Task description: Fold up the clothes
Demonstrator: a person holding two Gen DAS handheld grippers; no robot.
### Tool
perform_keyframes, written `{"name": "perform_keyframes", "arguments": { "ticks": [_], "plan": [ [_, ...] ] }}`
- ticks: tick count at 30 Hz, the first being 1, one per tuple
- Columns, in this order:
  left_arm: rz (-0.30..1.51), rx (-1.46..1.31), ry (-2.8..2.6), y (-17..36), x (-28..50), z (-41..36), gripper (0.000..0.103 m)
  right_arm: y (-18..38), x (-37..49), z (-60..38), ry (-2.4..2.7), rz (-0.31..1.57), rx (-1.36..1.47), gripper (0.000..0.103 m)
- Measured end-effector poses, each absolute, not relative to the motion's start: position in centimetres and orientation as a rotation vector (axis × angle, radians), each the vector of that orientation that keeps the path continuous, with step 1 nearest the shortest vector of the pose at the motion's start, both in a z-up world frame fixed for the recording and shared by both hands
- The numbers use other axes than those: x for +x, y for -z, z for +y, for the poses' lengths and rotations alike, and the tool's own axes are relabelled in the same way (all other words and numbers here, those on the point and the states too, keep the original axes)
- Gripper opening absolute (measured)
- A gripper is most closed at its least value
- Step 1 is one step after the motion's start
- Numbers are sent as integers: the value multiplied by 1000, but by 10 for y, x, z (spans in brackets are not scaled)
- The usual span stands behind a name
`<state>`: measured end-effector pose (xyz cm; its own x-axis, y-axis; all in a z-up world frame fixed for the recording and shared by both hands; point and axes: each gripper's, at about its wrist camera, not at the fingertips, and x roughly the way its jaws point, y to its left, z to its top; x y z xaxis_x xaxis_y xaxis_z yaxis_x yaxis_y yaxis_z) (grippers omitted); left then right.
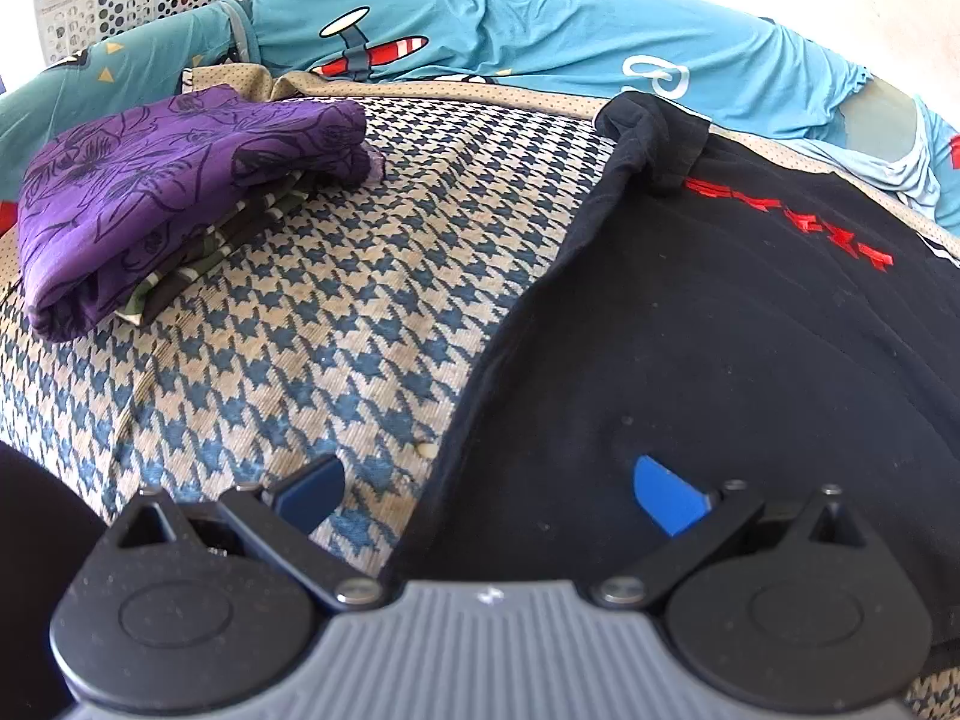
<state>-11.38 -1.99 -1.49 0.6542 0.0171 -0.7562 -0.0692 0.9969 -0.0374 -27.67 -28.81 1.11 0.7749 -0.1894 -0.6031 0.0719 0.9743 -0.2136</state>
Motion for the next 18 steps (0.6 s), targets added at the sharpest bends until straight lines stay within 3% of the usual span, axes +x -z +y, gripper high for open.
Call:
{"name": "perform_keyframes", "arguments": {
  "ticks": [9, 18],
  "plan": [
    [858, -60, -39, 16, -114, -22, 103, 8, -263, -257, 40, 701, -349, 31],
    [860, -61, -40, 16, -114, -22, 103, 26, -248, -241, 26, 684, -571, 31]
  ]
}}
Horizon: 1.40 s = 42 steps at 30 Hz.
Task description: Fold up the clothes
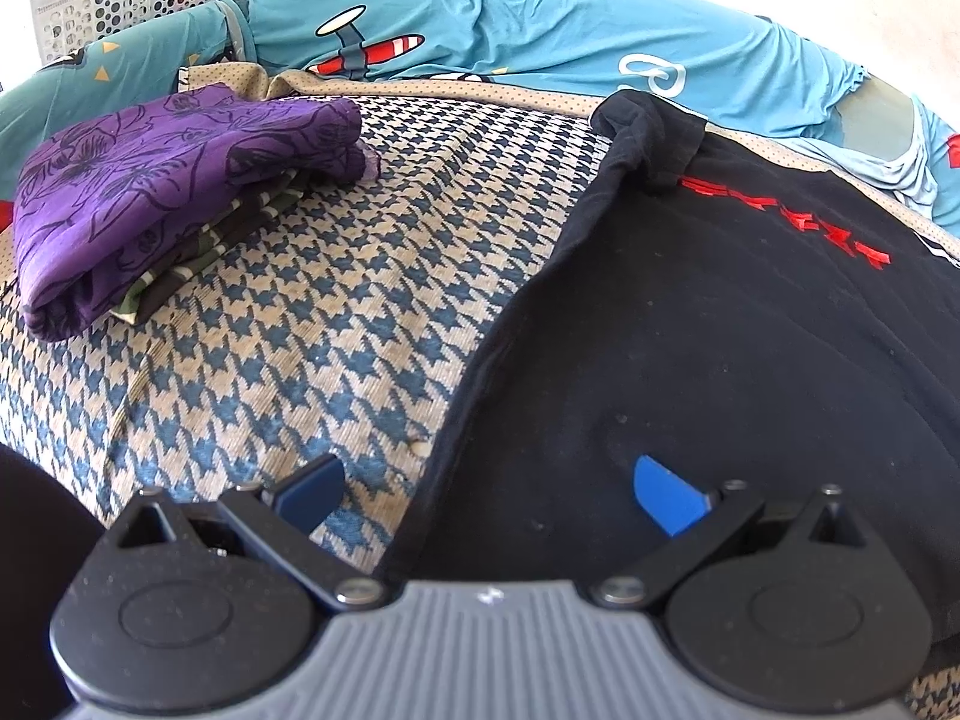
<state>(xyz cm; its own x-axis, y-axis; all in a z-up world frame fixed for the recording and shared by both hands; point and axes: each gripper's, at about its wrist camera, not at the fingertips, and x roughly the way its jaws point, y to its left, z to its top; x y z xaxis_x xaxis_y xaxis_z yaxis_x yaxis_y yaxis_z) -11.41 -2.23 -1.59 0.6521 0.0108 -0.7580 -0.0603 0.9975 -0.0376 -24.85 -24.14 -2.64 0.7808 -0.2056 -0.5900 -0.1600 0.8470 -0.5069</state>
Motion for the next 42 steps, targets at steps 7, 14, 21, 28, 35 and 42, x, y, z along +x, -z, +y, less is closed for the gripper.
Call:
{"name": "perform_keyframes", "arguments": {
  "ticks": [7, 14, 21, 28, 35, 42],
  "plan": [
    [865, -56, -63, 17, -113, -20, 103, 23, -256, -236, -16, 648, -631, 32],
    [865, -64, -71, 17, -112, -17, 103, 26, -261, -235, -22, 678, -673, 32],
    [863, -60, -60, 17, -113, -19, 103, 31, -250, -240, 6, 708, -658, 33],
    [863, -62, -63, 17, -113, -19, 103, 31, -240, -244, 6, 677, -606, 24],
    [877, -40, -133, 19, -110, -13, 103, 17, -251, -245, -49, 657, -532, 1],
    [889, -82, -197, 15, -108, 9, 103, 25, -257, -235, -92, 730, -604, 2]
  ]
}}
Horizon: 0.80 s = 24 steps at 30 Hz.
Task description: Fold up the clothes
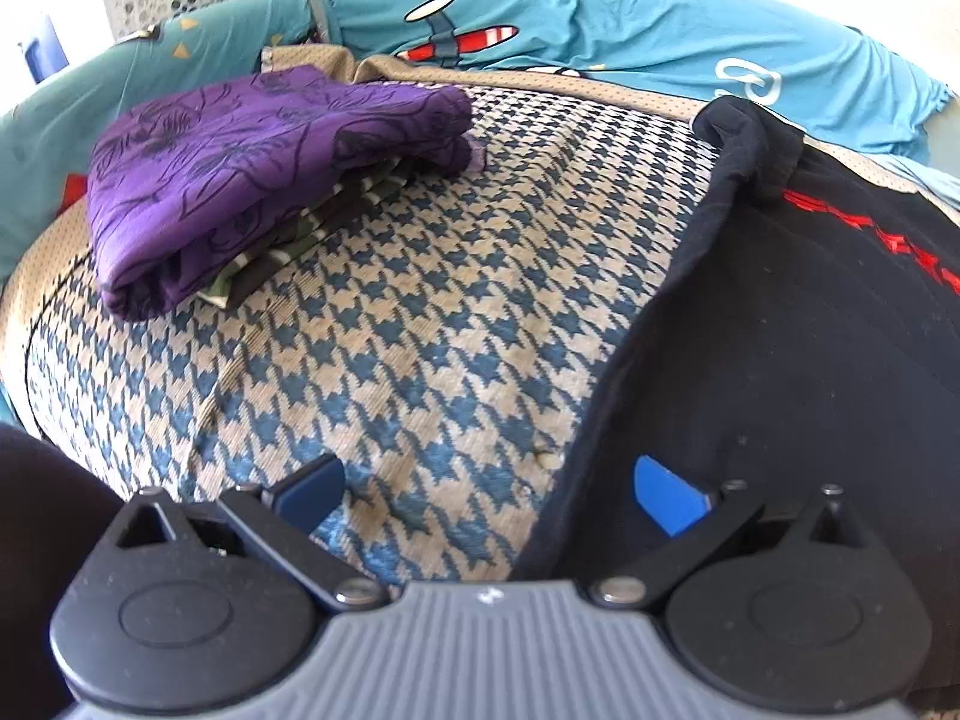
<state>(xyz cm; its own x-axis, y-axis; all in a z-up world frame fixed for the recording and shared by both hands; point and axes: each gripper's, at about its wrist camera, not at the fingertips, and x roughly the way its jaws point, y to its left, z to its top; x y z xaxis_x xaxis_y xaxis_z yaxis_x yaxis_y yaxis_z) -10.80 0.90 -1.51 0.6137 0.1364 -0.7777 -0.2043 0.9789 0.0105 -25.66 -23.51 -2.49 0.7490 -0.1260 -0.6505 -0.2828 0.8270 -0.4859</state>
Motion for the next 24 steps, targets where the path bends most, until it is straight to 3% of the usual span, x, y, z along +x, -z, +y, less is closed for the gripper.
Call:
{"name": "perform_keyframes", "arguments": {
  "ticks": [1, 3, 8, 24],
  "plan": [
    [886, -91, -192, 13, -109, 12, 103, 24, -257, -235, -90, 729, -601, 4],
    [872, -91, -182, 7, -111, 15, 103, 19, -263, -233, -104, 685, -591, 22],
    [870, -90, -157, -9, -106, 22, 103, 1, -273, -226, -169, 569, -548, 24],
    [788, -38, -100, -47, -81, 46, 103, 11, -240, -153, -442, 552, -496, 24]
  ]
}}
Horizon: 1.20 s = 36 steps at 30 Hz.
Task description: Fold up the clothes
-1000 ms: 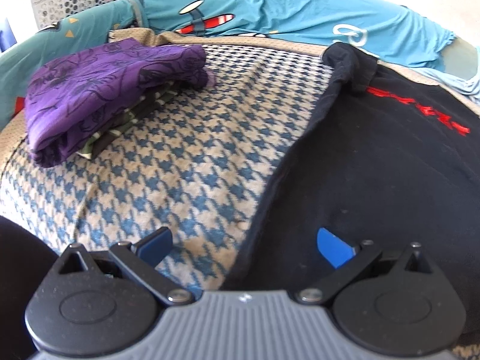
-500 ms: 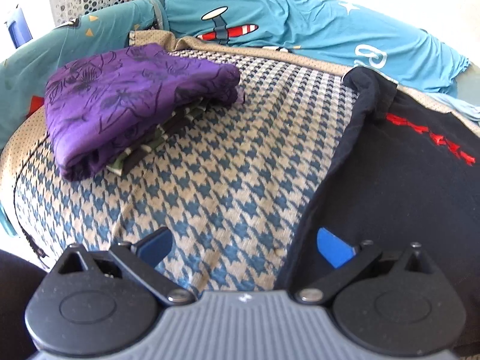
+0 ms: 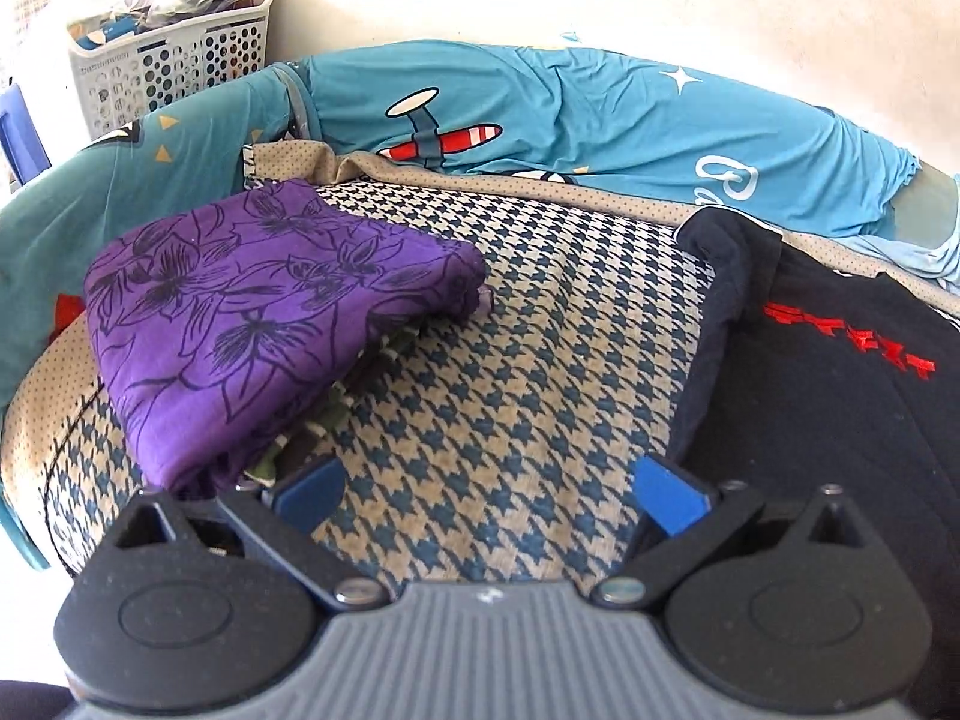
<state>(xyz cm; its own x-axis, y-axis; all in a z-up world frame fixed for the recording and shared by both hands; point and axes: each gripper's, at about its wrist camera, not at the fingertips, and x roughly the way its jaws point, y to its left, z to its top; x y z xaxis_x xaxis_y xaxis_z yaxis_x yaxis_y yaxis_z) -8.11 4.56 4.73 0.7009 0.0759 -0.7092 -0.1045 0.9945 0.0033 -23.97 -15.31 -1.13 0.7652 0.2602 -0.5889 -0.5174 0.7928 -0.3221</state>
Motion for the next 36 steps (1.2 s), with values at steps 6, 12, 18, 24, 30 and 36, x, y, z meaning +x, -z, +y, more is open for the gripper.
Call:
{"name": "perform_keyframes", "arguments": {
  "ticks": [6, 12, 18, 24, 30, 36],
  "plan": [
    [795, -59, -79, -47, -81, 54, 103, 24, -232, -129, -454, 556, -605, 23],
    [796, -84, -50, -53, -75, 60, 103, 34, -232, -132, -423, 600, -667, 23],
    [815, -182, -26, -51, -74, 67, 103, 39, -233, -134, -388, 600, -707, 23],
    [800, -170, -18, -52, -77, 62, 103, 40, -232, -129, -363, 561, -757, 23],
    [807, -176, -25, -50, -77, 63, 103, 40, -231, -125, -380, 554, -796, 23],
    [807, -173, -26, -50, -78, 61, 103, 42, -230, -117, -385, 528, -803, 23]
  ]
}}
